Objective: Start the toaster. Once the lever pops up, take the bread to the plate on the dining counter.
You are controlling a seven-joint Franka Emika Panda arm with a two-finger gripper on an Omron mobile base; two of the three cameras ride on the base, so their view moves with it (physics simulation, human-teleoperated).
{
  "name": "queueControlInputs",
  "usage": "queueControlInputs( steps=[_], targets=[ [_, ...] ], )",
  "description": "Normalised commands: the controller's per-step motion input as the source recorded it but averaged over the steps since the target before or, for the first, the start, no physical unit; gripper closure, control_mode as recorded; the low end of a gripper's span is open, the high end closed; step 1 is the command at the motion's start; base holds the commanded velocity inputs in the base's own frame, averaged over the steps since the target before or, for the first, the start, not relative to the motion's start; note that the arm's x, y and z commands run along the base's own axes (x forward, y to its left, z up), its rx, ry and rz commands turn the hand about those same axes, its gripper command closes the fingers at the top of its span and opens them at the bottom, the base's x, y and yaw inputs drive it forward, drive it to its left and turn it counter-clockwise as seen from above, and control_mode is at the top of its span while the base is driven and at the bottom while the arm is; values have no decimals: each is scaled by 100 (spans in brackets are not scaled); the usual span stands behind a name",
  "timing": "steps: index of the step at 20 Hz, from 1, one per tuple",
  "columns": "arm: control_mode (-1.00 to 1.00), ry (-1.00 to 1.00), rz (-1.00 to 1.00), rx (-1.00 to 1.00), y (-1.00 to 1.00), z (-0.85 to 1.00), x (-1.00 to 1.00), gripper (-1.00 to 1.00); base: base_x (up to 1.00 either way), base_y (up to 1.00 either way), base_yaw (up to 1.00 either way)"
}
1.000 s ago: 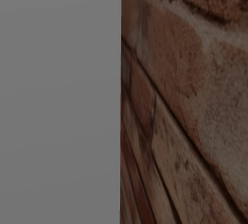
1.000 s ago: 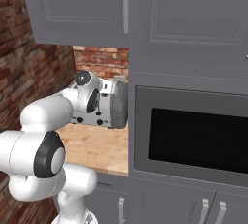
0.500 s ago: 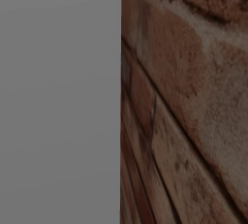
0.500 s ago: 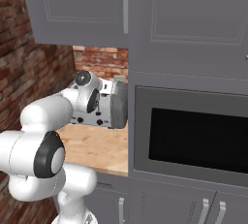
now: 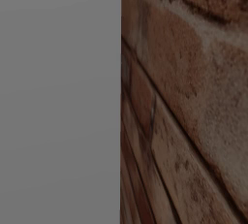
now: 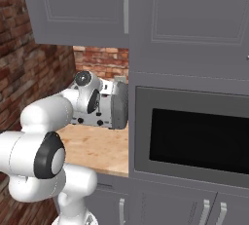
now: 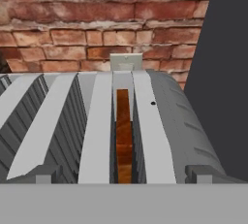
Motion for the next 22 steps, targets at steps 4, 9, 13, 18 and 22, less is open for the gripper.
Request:
queueControlInputs(
  steps=[4, 9, 13, 18, 22],
  targets=[
    [-100, 0, 0, 0, 0, 0, 0, -100, 0, 0, 0],
    [-100, 0, 0, 0, 0, 0, 0, -100, 0, 0, 0],
    [-100, 0, 0, 0, 0, 0, 0, -100, 0, 0, 0],
    [-100, 0, 0, 0, 0, 0, 0, -100, 0, 0, 0],
    [-100, 0, 0, 0, 0, 0, 0, -100, 0, 0, 0]
  ],
)
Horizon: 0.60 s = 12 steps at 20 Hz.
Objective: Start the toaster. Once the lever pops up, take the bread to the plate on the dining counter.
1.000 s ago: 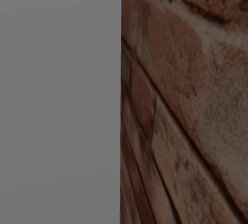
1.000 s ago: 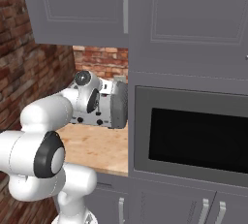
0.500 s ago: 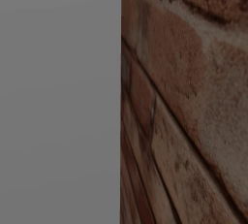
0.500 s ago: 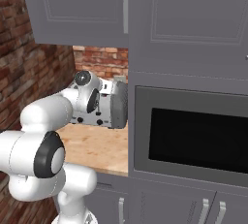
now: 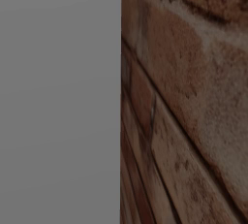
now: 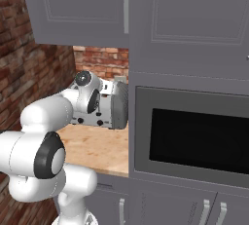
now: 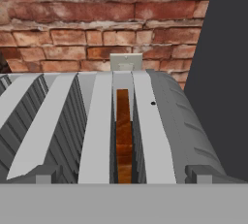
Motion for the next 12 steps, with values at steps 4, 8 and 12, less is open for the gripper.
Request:
queueControlInputs(
  steps=[4, 8, 12],
  targets=[
    [-100, 0, 0, 0, 0, 0, 0, -100, 0, 0, 0],
    [-100, 0, 0, 0, 0, 0, 0, -100, 0, 0, 0],
    [-100, 0, 0, 0, 0, 0, 0, -100, 0, 0, 0]
  ],
)
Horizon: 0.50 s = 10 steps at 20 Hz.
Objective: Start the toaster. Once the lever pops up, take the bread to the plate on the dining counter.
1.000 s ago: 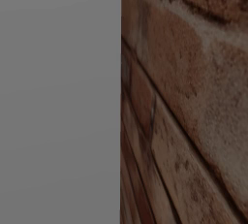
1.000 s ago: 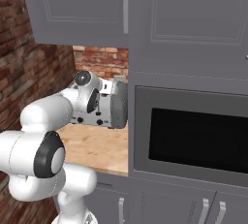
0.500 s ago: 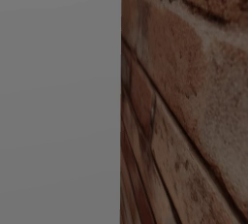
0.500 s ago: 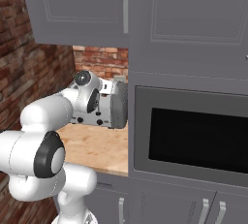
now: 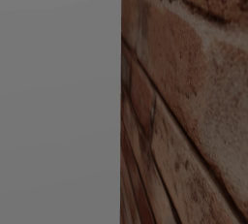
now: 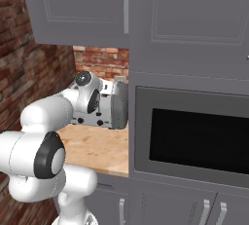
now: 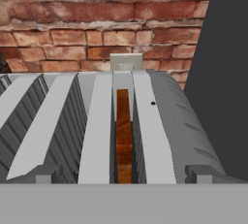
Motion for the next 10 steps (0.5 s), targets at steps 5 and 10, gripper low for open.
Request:
queueControlInputs(
  steps=[5, 10],
  targets=[
    [-100, 0, 0, 0, 0, 0, 0, -100, 0, 0, 0],
    [-100, 0, 0, 0, 0, 0, 0, -100, 0, 0, 0]
  ],
)
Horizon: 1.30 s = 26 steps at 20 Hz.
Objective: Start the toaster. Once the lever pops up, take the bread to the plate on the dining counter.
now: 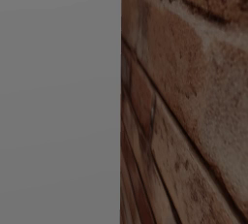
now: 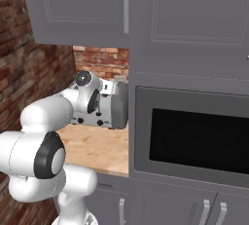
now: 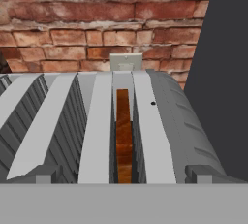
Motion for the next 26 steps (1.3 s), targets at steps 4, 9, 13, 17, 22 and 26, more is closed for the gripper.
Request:
queueControlInputs(
  steps=[4, 9, 13, 17, 22, 26],
  targets=[
    [-100, 0, 0, 0, 0, 0, 0, -100, 0, 0, 0],
    [-100, 0, 0, 0, 0, 0, 0, -100, 0, 0, 0],
    [-100, 0, 0, 0, 0, 0, 0, -100, 0, 0, 0],
    [-100, 0, 0, 0, 0, 0, 0, -100, 0, 0, 0],
    [-100, 0, 0, 0, 0, 0, 0, -100, 0, 0, 0],
    [-100, 0, 0, 0, 0, 0, 0, -100, 0, 0, 0]
  ],
)
